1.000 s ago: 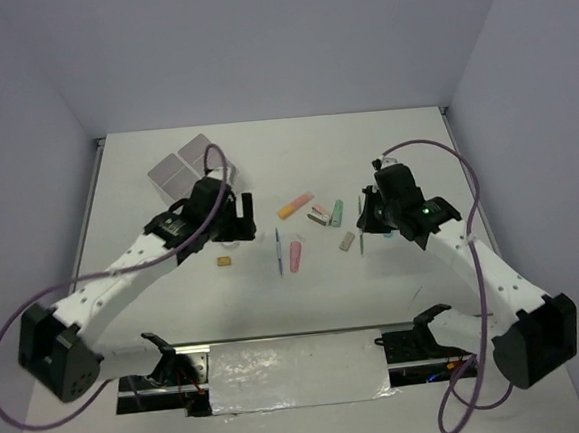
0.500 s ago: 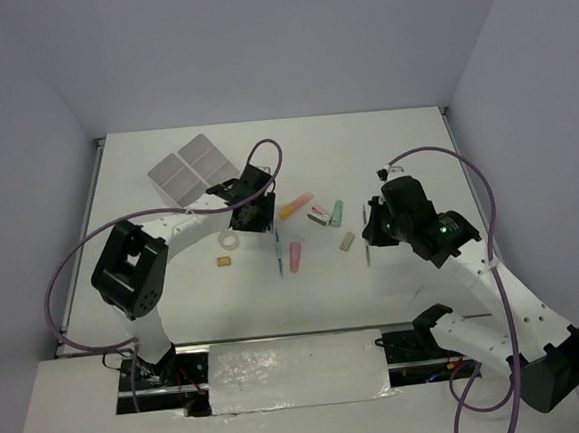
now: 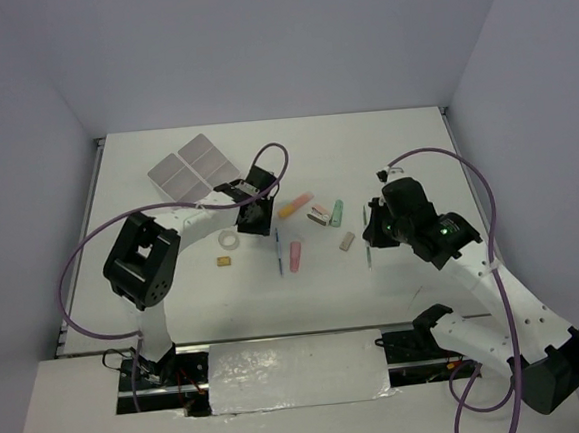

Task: Sort the stationery into containers
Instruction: Pick up the pen cap from the center of the board.

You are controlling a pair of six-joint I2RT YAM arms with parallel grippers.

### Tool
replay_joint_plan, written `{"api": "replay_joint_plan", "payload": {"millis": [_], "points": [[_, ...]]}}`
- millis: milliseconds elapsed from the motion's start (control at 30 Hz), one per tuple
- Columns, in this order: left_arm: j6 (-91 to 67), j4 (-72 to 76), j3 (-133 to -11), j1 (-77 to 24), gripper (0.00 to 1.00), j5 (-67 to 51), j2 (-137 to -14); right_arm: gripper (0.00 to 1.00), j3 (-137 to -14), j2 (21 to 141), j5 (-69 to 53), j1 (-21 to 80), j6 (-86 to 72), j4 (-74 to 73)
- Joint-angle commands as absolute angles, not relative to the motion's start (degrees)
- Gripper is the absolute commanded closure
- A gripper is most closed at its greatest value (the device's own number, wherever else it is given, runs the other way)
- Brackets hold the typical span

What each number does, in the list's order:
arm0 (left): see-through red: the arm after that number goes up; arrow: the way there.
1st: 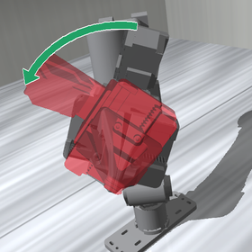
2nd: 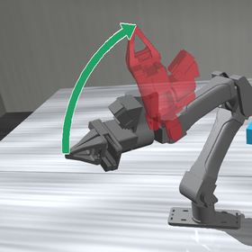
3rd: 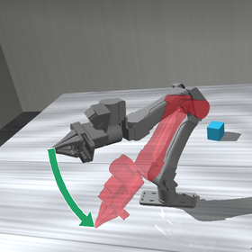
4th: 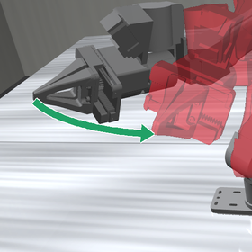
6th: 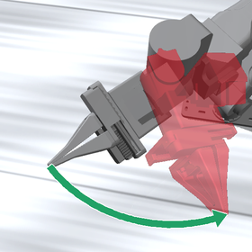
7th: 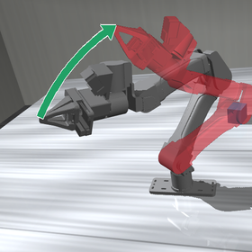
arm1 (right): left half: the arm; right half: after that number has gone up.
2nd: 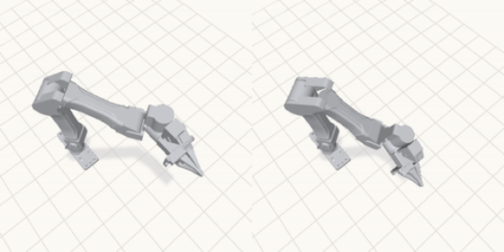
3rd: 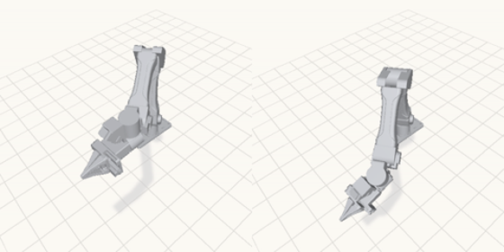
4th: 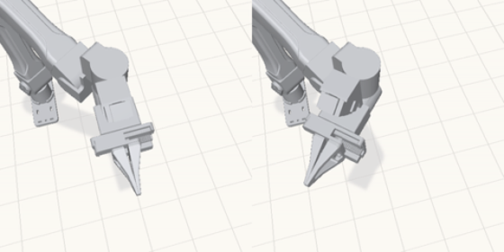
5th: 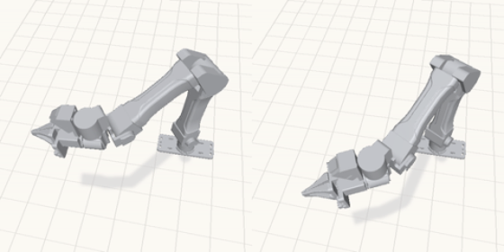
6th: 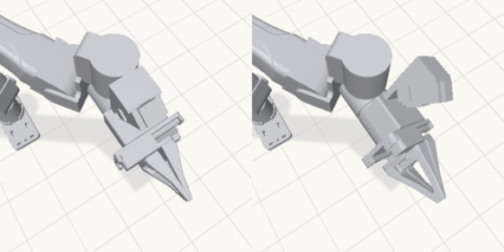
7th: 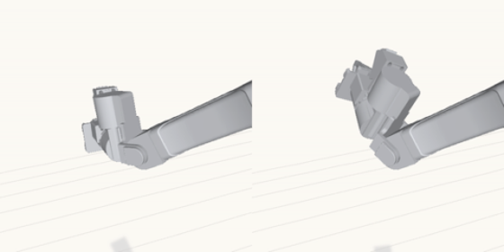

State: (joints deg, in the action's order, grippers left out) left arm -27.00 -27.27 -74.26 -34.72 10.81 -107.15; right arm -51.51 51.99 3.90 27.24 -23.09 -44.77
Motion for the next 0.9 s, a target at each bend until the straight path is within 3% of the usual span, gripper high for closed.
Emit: {"api": "replay_joint_plan", "payload": {"millis": [0, 267, 667, 767, 867], "points": [[-26.37, -26.64, -74.53, -34.89, 0.52, 10.11, -108.72, 1.0, -51.24, 51.33, 4.31, 27.86, -22.5, -44.3], [-26.19, -25.93, -74.97, -34.98, 0.53, 9.32, -111.09, 1.0, -51.07, 51.42, 4.04, 27.86, -22.41, -44.12], [-27.16, -27.07, -72.78, -35.07, 0.91, 10.9, -111.97, 1.0, -49.84, 50.98, 2.82, 27.95, -22.41, -42.81], [-27.77, -26.54, -71.99, -34.98, 0.99, 9.32, -110.05, 1.0, -48.08, 50.19, -2.7, 28.04, -21.62, -39.56], [-29.43, -24.88, -70.76, -35.07, 1.0, 6.43, -105.13, 1.0, -44.39, 47.56, -12.46, 28.3, -22.05, -30.1]]}}
